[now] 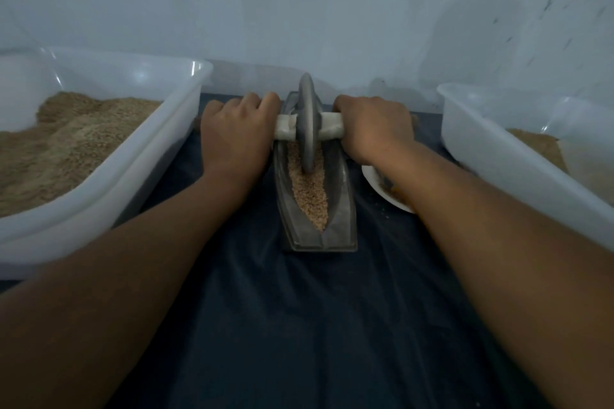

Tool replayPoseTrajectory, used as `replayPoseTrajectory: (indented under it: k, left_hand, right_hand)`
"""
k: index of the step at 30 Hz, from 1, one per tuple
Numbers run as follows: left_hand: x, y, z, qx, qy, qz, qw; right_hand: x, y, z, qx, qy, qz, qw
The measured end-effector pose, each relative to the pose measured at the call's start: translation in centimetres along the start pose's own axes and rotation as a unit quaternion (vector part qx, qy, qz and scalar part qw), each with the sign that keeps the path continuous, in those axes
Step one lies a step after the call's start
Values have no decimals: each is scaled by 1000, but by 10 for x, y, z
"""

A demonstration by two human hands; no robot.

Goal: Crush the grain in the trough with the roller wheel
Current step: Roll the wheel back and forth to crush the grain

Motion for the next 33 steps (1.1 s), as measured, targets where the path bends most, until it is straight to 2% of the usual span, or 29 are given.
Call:
replayPoseTrajectory:
  k: [4, 11, 23, 33]
  left_hand:
    - [8, -8, -3, 2, -3, -2, 1000]
    - [33, -23, -11, -2, 4, 7, 1000]
    - [58, -49, -12, 25, -22, 42, 999]
    - [55, -40, -12, 11, -15, 57, 998]
  right_hand:
    - [2, -17, 2, 7, 8, -49, 999]
    - [12, -51, 5, -8, 18, -89, 996]
    - [37, -81, 16, 7, -18, -107, 994]
    - [27, -71, 11, -3, -13, -97, 995]
Point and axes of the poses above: each hand's wrist, its own y-axis towards the middle knuckle, its own x-axis out of the back of the hand, z = x × y, the point moved 3 cm from there along y, towards the middle knuckle, and after that the axes turned 5 degrees about -y, right-handed, at the moved point
